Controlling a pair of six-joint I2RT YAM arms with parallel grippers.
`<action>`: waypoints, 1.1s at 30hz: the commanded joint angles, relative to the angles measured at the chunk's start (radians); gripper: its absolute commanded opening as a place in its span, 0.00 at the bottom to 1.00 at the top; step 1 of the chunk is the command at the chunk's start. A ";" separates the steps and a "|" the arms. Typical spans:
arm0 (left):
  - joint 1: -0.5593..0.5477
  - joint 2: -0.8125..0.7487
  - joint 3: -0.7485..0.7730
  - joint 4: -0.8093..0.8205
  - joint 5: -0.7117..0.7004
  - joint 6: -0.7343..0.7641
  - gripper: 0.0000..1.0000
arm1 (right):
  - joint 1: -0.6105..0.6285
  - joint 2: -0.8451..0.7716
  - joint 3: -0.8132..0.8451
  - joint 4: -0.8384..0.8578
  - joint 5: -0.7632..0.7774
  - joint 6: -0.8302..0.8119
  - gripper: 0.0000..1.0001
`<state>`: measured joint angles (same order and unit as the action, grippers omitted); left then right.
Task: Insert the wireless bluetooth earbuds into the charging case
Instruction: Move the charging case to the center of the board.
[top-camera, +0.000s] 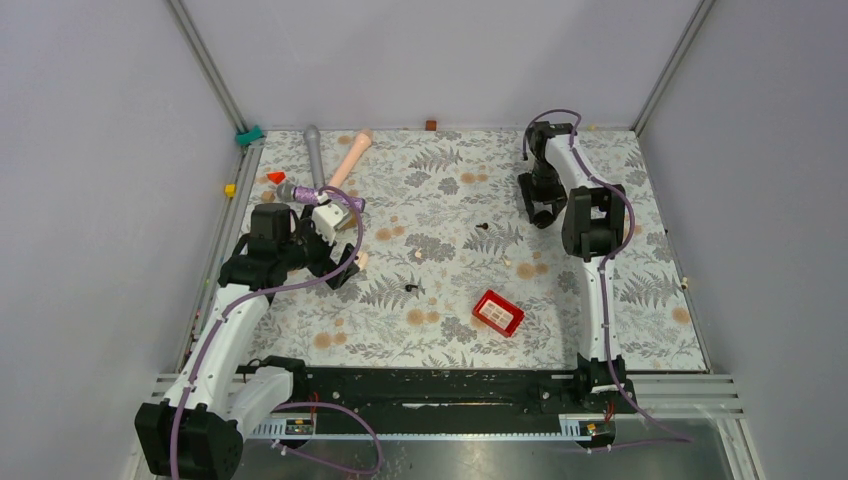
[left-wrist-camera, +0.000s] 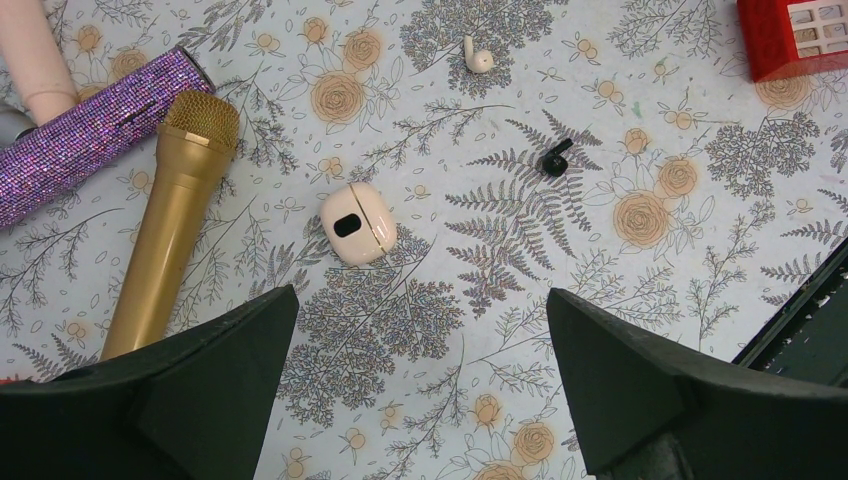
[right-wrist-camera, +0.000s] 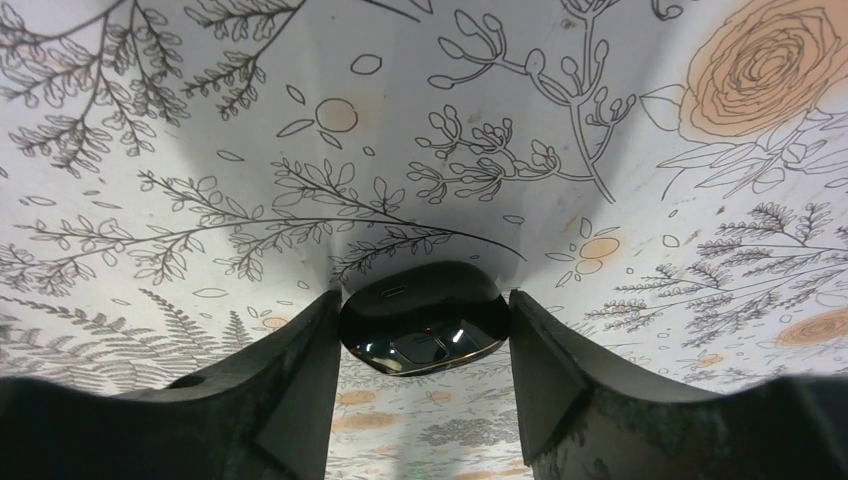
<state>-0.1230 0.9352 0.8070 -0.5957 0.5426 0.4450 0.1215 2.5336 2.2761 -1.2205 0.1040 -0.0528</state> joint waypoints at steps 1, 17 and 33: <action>0.004 -0.023 0.015 0.023 0.018 0.012 0.98 | -0.001 0.011 -0.004 -0.036 0.023 -0.047 0.52; 0.006 -0.030 0.011 0.028 0.015 0.014 0.99 | 0.147 -0.348 -0.361 0.171 0.004 -0.166 0.54; 0.015 -0.031 -0.009 0.056 -0.018 0.019 0.98 | 0.555 -0.278 -0.278 0.234 -0.023 -0.224 0.56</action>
<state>-0.1154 0.9283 0.8070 -0.5835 0.5343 0.4488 0.6453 2.2120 1.9282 -0.9855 0.0929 -0.2630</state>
